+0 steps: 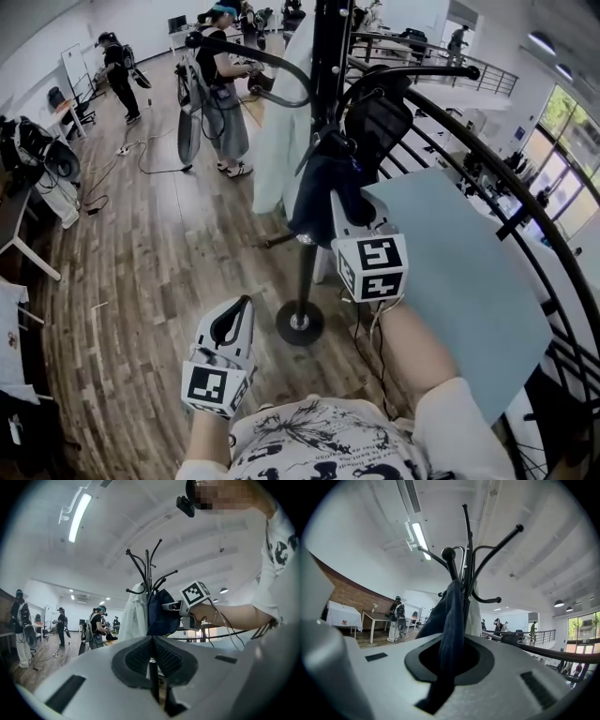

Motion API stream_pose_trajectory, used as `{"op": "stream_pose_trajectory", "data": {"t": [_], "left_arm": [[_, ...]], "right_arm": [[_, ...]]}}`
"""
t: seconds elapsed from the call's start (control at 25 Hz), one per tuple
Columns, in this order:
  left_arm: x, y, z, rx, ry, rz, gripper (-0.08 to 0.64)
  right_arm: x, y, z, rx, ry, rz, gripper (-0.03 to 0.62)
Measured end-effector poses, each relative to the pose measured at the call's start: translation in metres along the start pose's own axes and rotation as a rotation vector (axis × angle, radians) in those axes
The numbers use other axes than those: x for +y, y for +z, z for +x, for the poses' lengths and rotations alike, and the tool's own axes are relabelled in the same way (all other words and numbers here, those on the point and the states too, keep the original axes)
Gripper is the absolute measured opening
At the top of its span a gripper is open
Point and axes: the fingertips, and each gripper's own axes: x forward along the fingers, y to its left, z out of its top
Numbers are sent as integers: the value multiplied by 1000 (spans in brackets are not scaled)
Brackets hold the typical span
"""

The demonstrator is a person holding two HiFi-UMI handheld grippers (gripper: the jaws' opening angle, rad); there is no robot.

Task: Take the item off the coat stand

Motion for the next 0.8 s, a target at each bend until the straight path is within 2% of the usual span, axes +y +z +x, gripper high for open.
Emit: {"op": "stream_pose_trajectory", "data": {"t": [0.28,0.52,0.8], "left_arm": [[4,9,1,-23,-34,18,5],[4,12,1,-26,-67,30,5],[9,10,-1,-31,-92,23,5]], "right_arm": [[-1,27,-18,-50,-43,-44,20],[-6,49,-50,-100,-81,-44,18],[1,29,-92,-97,-132,-49,20]]}}
